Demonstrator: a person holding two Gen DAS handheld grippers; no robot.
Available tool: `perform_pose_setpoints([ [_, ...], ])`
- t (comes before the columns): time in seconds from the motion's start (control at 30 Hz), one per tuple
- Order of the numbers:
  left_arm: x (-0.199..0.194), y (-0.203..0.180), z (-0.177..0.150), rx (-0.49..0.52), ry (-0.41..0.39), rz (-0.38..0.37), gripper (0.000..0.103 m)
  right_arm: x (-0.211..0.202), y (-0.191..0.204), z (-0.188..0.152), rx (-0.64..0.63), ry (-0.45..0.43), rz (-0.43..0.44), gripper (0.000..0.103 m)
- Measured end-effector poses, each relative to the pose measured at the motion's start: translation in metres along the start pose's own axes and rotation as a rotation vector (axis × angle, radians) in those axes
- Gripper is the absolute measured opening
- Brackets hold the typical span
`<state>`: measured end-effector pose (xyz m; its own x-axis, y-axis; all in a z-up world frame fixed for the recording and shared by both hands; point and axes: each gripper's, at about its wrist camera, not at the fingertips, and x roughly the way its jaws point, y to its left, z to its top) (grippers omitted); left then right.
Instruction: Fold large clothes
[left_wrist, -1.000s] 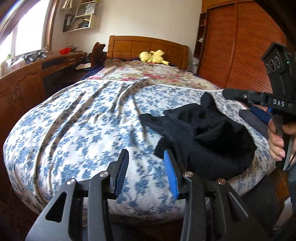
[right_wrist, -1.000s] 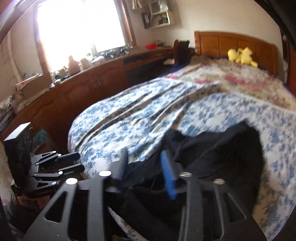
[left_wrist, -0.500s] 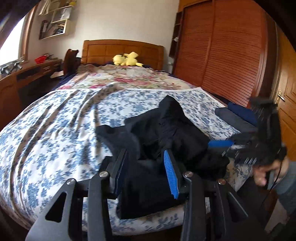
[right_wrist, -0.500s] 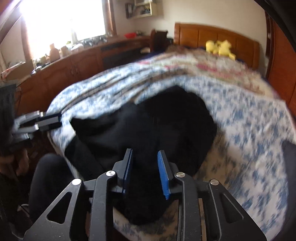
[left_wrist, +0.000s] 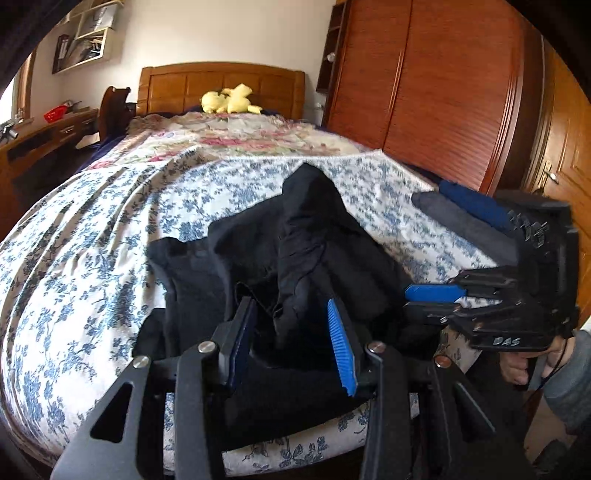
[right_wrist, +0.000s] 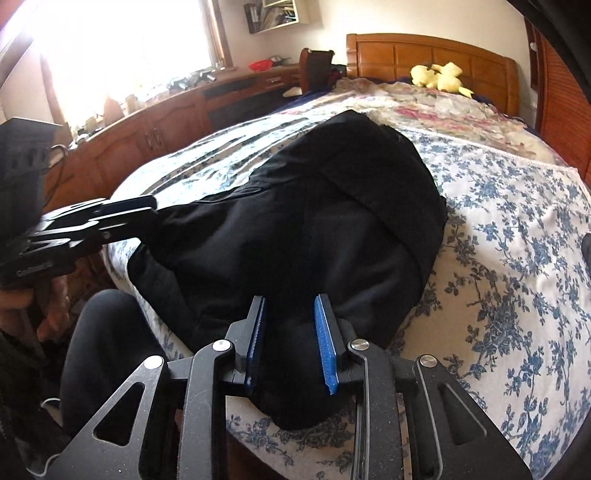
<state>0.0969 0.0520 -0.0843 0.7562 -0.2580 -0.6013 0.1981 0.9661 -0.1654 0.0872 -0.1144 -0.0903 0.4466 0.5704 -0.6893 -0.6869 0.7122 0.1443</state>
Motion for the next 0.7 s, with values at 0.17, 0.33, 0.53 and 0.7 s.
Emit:
perform_pose_setpoints([
  [0.17, 0.016, -0.002, -0.002, 0.013, 0.045, -0.007, 0.038, -0.007, -0.004, 0.0, 0.016, -0.012, -0.001, 0.025],
  [0.33, 0.011, -0.006, -0.002, 0.043, 0.024, -0.009, 0.005, -0.01, -0.005, 0.0, 0.015, -0.014, -0.009, 0.026],
  [0.53, -0.031, -0.01, 0.006, 0.059, -0.074, -0.014, 0.004, -0.01, -0.005, 0.013, -0.001, -0.024, -0.016, 0.026],
  [0.7, -0.059, 0.015, 0.006, 0.006, -0.112, 0.032, 0.004, -0.006, 0.006, 0.033, -0.023, -0.05, 0.003, 0.026],
])
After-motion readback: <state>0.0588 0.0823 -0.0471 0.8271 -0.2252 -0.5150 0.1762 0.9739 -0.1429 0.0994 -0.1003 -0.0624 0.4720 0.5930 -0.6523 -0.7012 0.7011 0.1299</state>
